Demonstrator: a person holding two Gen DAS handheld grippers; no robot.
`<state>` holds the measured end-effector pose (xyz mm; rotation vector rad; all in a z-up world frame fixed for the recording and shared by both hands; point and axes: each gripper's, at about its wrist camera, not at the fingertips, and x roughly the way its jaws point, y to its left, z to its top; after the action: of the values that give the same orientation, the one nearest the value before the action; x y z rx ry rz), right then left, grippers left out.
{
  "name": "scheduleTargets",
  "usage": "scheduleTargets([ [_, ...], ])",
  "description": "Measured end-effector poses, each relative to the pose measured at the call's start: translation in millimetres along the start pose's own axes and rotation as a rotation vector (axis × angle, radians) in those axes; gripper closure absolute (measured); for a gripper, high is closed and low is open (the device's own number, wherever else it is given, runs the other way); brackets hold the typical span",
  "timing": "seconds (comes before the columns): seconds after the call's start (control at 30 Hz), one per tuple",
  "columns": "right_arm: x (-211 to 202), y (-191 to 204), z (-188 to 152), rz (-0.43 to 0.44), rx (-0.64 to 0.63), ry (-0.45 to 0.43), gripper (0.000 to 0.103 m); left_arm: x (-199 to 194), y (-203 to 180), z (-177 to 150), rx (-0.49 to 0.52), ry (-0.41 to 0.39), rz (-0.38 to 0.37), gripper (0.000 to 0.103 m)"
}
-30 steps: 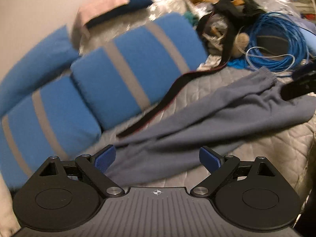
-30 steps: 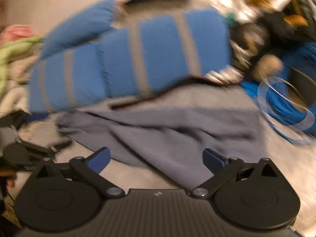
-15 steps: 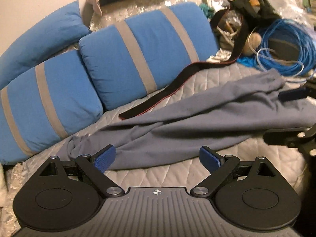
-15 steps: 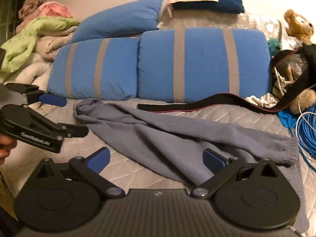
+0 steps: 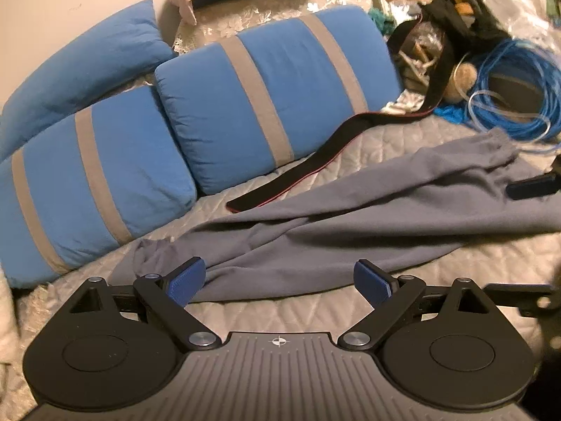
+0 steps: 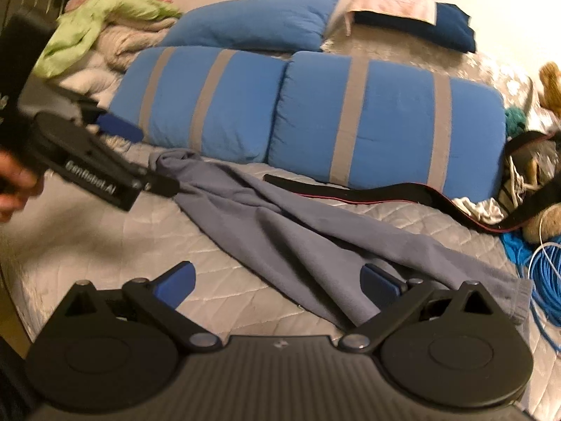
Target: Fold clothes
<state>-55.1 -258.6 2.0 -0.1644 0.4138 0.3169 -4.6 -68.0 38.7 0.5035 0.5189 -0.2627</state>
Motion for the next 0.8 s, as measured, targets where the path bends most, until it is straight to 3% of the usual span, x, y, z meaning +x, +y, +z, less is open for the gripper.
scheduleTargets([
  [0.13, 17, 12, -1, -0.013, -0.108, 0.026, 0.000, 9, 2, -7, 0.059, 0.020, 0.055, 0.010],
  [0.33, 63, 33, -2, -0.086, -0.340, 0.088, 0.003, 7, 16, -8, 0.035, 0.025, 0.083, 0.010],
  [0.57, 116, 57, -4, -0.165, -0.605, 0.161, 0.032, 8, 26, -11, 0.060, 0.031, 0.115, 0.010],
  [0.8, 136, 74, -20, -0.205, -0.833, 0.205, 0.042, 15, 33, -19, 0.086, 0.062, 0.108, 0.010],
])
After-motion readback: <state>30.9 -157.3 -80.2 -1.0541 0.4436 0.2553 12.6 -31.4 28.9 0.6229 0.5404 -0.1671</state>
